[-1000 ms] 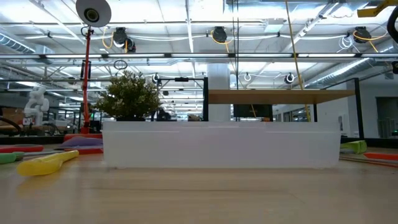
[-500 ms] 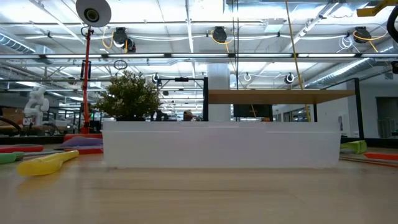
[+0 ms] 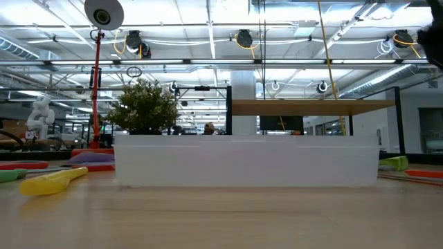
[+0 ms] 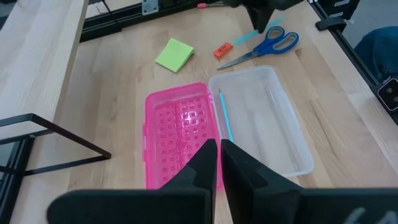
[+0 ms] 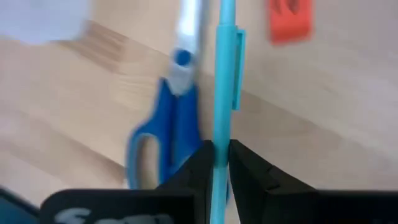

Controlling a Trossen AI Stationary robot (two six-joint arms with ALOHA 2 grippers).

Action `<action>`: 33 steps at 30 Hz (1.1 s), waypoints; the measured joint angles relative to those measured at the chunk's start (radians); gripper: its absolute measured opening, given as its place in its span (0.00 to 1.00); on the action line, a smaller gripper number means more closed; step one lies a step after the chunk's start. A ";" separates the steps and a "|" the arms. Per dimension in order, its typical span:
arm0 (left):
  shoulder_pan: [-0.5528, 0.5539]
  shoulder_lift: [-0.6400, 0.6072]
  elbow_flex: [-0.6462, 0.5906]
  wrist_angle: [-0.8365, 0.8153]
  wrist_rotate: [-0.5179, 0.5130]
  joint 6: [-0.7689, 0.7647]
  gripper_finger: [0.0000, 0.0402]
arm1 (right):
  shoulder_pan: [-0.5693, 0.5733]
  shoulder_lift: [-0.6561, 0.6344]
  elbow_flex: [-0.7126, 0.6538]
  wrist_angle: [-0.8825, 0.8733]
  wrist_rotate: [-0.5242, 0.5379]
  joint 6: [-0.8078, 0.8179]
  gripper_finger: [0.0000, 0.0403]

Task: Pack school essentials
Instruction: Put the light blue pen into the pink supply box

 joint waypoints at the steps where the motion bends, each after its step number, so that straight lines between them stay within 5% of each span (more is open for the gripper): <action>1: 0.000 0.000 0.000 0.000 0.000 0.000 0.06 | 0.000 -0.007 0.000 0.016 0.030 -0.018 0.09; 8: 0.000 0.000 0.000 0.000 0.000 0.000 0.06 | -0.021 -0.048 0.001 0.116 0.229 -0.181 0.09; 13: 0.000 0.000 0.000 0.000 0.000 -0.005 0.06 | -0.087 -0.052 0.001 0.203 0.277 -0.392 0.09; 19: 0.000 0.000 0.000 0.000 0.000 -0.024 0.06 | -0.196 -0.052 0.001 0.326 0.271 -0.687 0.09; 33: 0.000 0.000 0.000 0.001 -0.001 -0.027 0.06 | -0.468 -0.052 0.002 0.546 0.038 -1.196 0.09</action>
